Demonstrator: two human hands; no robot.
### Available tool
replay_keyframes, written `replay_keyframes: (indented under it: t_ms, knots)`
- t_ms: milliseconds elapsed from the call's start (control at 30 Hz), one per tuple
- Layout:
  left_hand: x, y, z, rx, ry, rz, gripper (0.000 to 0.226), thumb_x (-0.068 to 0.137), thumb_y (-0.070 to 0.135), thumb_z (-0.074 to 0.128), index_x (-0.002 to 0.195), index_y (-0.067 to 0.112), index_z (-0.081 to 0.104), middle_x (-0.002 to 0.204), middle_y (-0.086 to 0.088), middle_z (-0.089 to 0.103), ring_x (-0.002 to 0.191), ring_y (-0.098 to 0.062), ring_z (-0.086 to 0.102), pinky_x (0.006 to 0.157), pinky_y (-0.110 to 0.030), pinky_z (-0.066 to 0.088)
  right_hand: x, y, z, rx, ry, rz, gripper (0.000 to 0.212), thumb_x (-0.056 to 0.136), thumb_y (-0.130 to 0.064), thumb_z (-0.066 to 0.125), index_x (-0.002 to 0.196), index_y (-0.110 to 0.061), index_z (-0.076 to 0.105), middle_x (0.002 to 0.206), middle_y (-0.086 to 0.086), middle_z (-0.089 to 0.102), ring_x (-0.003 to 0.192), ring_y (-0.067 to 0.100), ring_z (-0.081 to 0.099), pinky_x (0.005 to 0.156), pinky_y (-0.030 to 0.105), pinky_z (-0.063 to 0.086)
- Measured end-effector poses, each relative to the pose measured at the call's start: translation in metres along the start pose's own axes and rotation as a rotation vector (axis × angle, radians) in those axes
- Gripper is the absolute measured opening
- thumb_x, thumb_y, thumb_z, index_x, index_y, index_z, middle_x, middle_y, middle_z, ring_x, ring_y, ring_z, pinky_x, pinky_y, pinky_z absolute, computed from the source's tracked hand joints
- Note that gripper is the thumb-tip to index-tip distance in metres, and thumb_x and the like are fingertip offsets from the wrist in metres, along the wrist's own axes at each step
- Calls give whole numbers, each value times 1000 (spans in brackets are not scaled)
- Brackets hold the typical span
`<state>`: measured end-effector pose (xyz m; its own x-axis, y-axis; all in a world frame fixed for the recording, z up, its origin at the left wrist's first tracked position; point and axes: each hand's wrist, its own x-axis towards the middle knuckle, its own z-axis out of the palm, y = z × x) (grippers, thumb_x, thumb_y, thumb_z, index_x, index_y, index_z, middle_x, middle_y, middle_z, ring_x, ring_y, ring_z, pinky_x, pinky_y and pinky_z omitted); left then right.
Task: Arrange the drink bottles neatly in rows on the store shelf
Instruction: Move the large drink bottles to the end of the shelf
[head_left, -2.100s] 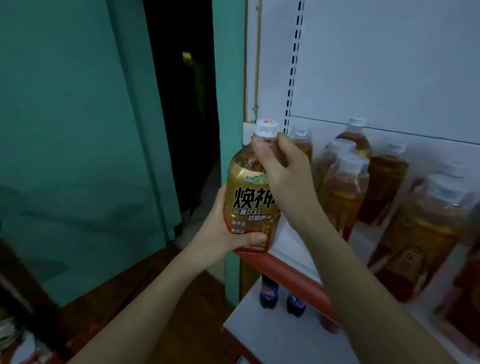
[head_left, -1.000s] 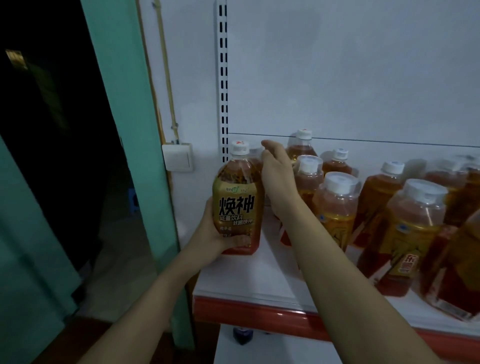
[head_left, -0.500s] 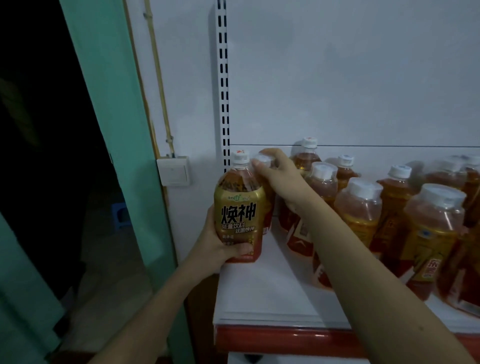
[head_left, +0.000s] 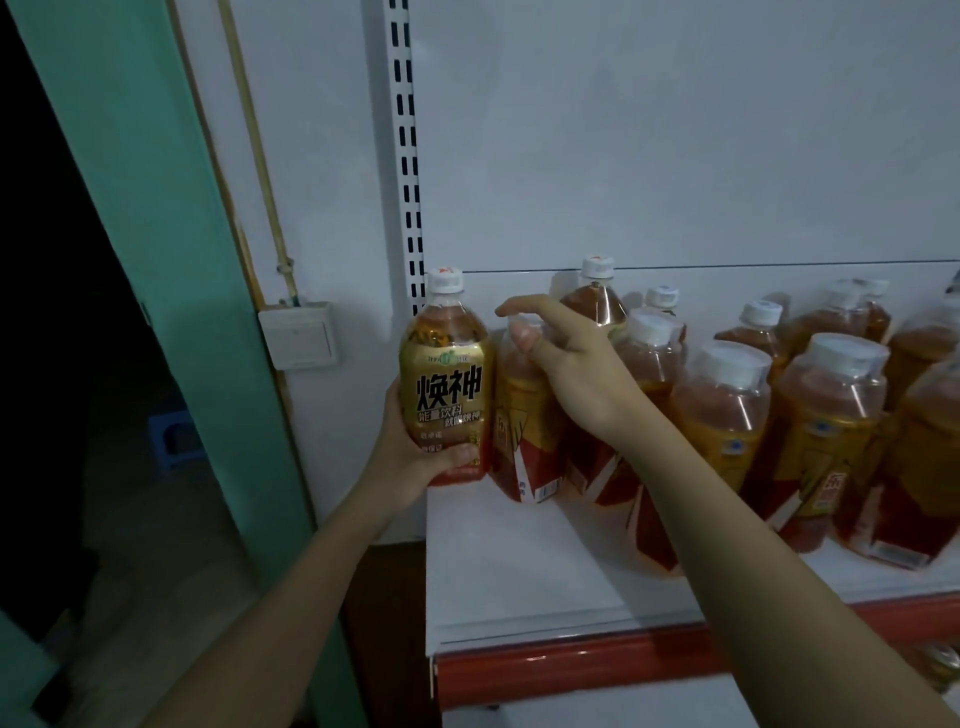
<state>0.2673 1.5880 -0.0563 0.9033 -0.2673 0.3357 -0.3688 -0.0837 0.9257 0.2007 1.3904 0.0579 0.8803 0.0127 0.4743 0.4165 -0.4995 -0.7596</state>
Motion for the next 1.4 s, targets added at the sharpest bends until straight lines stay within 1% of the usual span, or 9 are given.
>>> replay_keyframes:
  t_ms: [200,400,567,633,733,900,1033,1200,1400]
  knots:
    - [31,-12,12,13,5,42,108,64,9,94,149,8,27,137,-20,53,124,-36,57,94,-60,52,-11,-4,3,-90,53,-24,28,106,-34,40,128,-29,57,120,3,60,116,23,57,99,53,50]
    - [41,-3,24,113,100,85,111,51,34,101,142,17,40,126,-9,63,114,-27,64,86,-52,58,-16,-12,0,-132,21,-8,26,108,-27,41,130,-28,55,107,-6,51,112,21,52,102,46,48]
    - [17,21,27,192,158,105,106,46,44,96,136,34,40,120,12,61,110,-1,61,89,-44,57,-15,-19,0,-231,-55,45,39,108,-24,41,146,-21,45,137,8,42,127,27,45,112,43,41]
    - [0,33,29,232,267,79,97,62,37,90,138,41,31,128,9,47,119,-2,48,99,-37,48,-18,-20,-1,-305,-20,-6,41,107,-19,44,147,-15,45,150,12,36,138,30,38,116,39,37]
    - [-15,56,33,214,488,168,61,88,19,73,140,23,42,132,0,47,119,-12,48,104,-34,45,-21,-28,-6,-346,85,-137,39,102,-8,50,141,-8,52,153,13,36,142,27,35,112,25,33]
    - [-32,112,60,193,394,294,37,96,11,61,127,25,48,113,13,56,99,9,55,76,-10,49,-28,-53,-37,-232,173,-239,35,100,-6,52,134,-14,58,141,4,47,125,19,51,94,14,36]
    - [-36,126,81,240,235,290,44,94,27,65,134,24,46,127,8,51,111,5,54,87,-21,55,-35,-68,-78,-222,232,-285,28,101,-12,53,127,-20,60,132,-3,54,120,11,49,88,12,34]
    - [-40,129,92,370,286,270,53,90,35,69,137,27,46,133,7,45,124,-5,48,103,-39,49,-37,-58,-130,-156,231,-175,18,100,-17,52,114,-23,63,114,-7,63,91,5,59,78,17,49]
    - [-43,179,115,358,240,382,36,93,24,66,126,31,55,124,11,57,118,-2,52,99,-22,46,-64,-54,-177,1,325,-4,21,99,-9,49,98,-18,69,80,-3,73,62,8,66,58,29,54]
